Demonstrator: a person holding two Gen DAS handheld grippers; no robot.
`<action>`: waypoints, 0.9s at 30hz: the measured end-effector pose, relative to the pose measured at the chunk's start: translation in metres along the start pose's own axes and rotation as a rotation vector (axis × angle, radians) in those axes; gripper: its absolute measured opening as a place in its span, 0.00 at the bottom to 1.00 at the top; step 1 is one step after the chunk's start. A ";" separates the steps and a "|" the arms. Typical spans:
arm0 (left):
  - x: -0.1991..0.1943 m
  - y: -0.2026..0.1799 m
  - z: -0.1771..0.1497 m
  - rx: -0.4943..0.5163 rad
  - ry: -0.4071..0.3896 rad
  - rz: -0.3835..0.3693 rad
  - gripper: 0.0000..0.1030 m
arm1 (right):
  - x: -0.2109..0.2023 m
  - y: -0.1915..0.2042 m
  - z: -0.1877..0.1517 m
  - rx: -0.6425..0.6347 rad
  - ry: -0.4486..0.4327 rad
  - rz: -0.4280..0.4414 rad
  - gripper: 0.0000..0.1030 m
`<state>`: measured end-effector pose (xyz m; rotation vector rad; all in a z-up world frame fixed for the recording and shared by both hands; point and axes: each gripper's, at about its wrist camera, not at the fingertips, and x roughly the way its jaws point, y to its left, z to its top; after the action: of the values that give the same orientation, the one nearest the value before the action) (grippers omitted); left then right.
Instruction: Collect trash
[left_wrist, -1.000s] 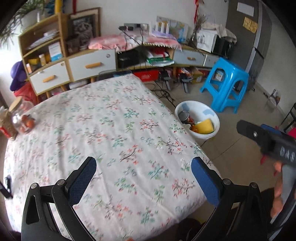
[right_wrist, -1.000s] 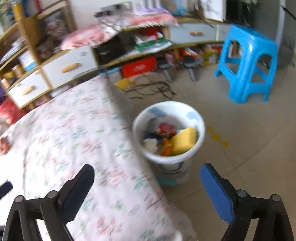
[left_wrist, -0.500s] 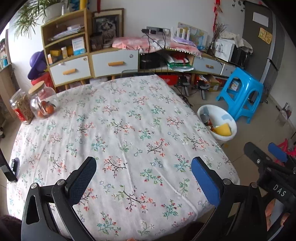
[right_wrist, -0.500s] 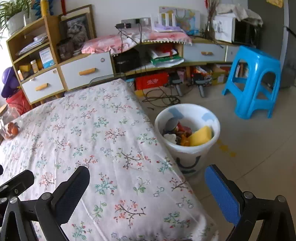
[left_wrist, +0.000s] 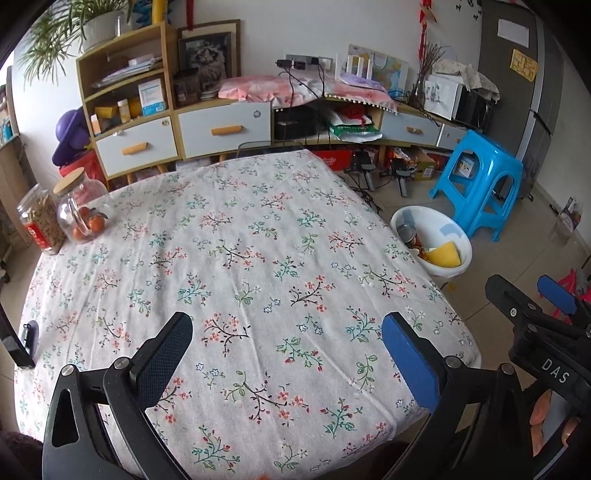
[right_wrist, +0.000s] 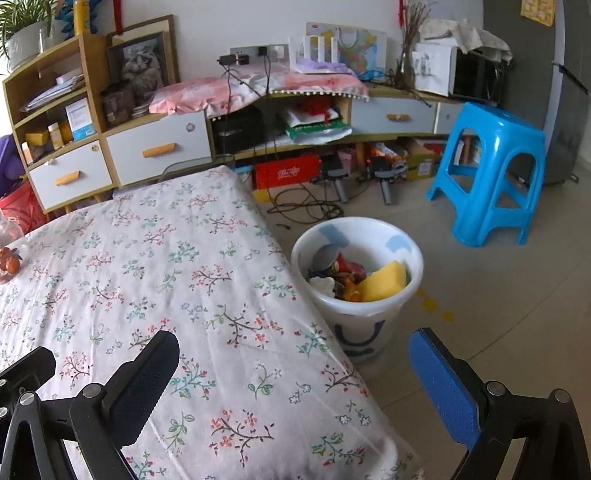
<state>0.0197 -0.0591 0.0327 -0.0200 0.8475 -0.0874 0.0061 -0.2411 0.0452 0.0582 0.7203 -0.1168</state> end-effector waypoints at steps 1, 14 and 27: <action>0.000 0.000 0.000 0.000 0.001 -0.001 1.00 | 0.000 0.000 0.000 0.002 0.002 0.002 0.99; -0.001 -0.002 0.000 -0.008 -0.004 -0.009 1.00 | -0.003 0.000 -0.001 0.009 -0.011 0.010 0.99; -0.002 0.000 0.001 -0.021 -0.014 -0.013 1.00 | -0.001 0.000 -0.004 0.009 -0.004 0.012 0.99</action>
<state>0.0192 -0.0592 0.0353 -0.0459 0.8345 -0.0901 0.0033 -0.2403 0.0429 0.0713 0.7158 -0.1091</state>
